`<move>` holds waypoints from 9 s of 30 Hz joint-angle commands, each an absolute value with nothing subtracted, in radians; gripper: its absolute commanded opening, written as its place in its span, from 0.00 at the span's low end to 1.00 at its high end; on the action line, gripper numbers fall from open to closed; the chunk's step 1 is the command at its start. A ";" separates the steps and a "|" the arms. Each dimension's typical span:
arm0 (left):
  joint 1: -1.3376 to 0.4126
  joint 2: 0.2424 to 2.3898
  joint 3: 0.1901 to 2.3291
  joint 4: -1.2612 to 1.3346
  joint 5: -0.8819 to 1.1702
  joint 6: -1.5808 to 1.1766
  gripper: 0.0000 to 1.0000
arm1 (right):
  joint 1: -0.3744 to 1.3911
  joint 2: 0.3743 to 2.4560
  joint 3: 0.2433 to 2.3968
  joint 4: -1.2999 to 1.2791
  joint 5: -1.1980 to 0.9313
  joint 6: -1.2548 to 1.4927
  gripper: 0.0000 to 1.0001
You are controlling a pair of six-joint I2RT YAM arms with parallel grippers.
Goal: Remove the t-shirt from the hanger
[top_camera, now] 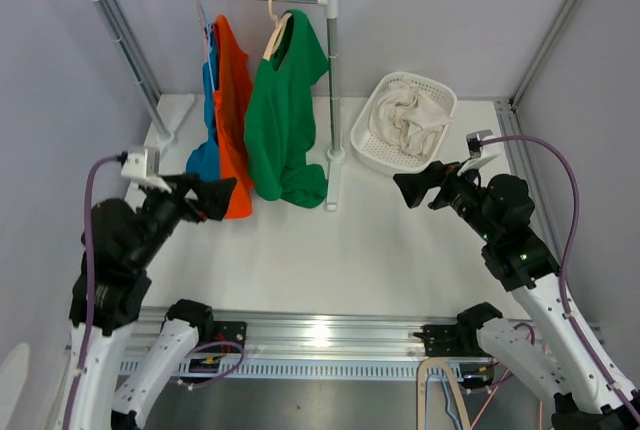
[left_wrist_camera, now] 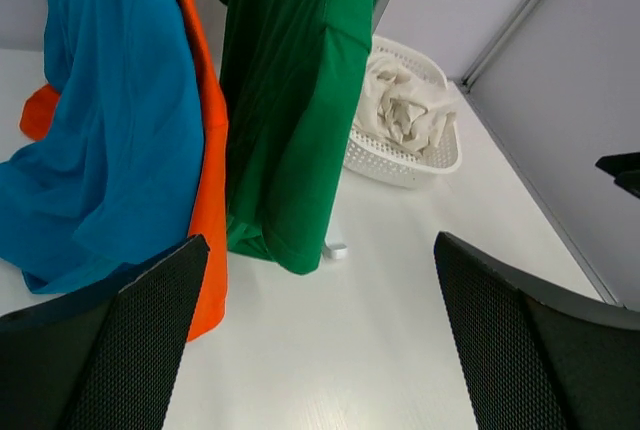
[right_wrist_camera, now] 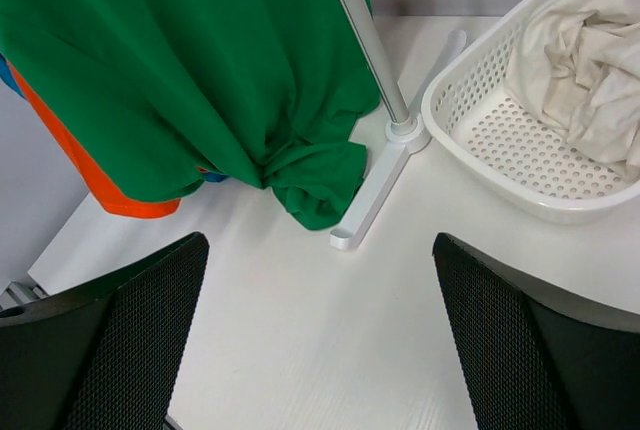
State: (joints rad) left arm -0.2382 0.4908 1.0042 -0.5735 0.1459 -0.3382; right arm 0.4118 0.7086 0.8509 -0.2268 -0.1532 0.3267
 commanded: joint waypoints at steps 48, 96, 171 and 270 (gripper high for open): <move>-0.426 1.887 2.356 -0.379 -0.317 0.049 0.74 | 0.414 0.701 0.795 -0.160 -0.149 0.318 0.99; -0.569 1.677 2.237 -0.449 -1.003 -0.127 0.01 | 0.621 0.900 0.989 -0.204 -0.276 0.239 1.00; -0.787 0.675 1.631 -0.852 -0.612 -0.289 0.01 | 1.032 2.223 1.588 -0.472 -0.018 0.290 0.00; -0.445 1.648 2.143 -0.336 -0.216 -0.140 0.88 | 0.183 1.448 1.611 -0.505 -0.158 0.241 0.99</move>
